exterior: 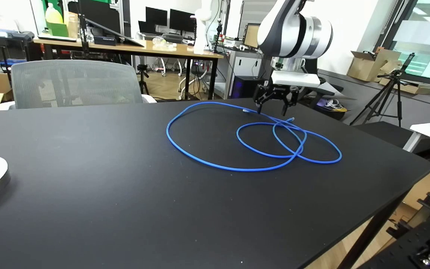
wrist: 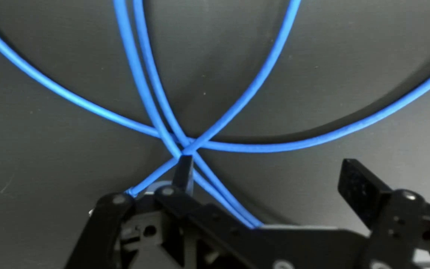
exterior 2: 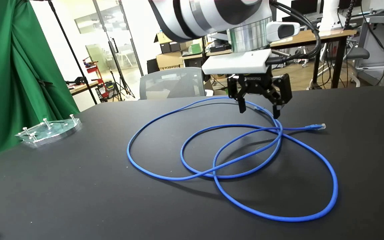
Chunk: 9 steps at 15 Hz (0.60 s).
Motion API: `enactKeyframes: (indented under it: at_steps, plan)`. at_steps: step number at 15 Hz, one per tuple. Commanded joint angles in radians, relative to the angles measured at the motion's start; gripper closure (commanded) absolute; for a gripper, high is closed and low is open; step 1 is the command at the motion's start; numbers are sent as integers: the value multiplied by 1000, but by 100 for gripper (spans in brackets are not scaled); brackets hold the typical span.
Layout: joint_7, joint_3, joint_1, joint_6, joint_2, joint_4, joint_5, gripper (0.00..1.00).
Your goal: Untangle the blue cable
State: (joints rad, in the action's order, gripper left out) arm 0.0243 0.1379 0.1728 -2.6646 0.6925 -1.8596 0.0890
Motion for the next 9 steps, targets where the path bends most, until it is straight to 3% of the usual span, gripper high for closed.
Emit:
enactKeyframes:
  at_steps: [1,9]
  plan:
    - [102,27,-44,-51,22,-7,-5,0]
    - [253,108,-177,-205,-34,-179,-8,0]
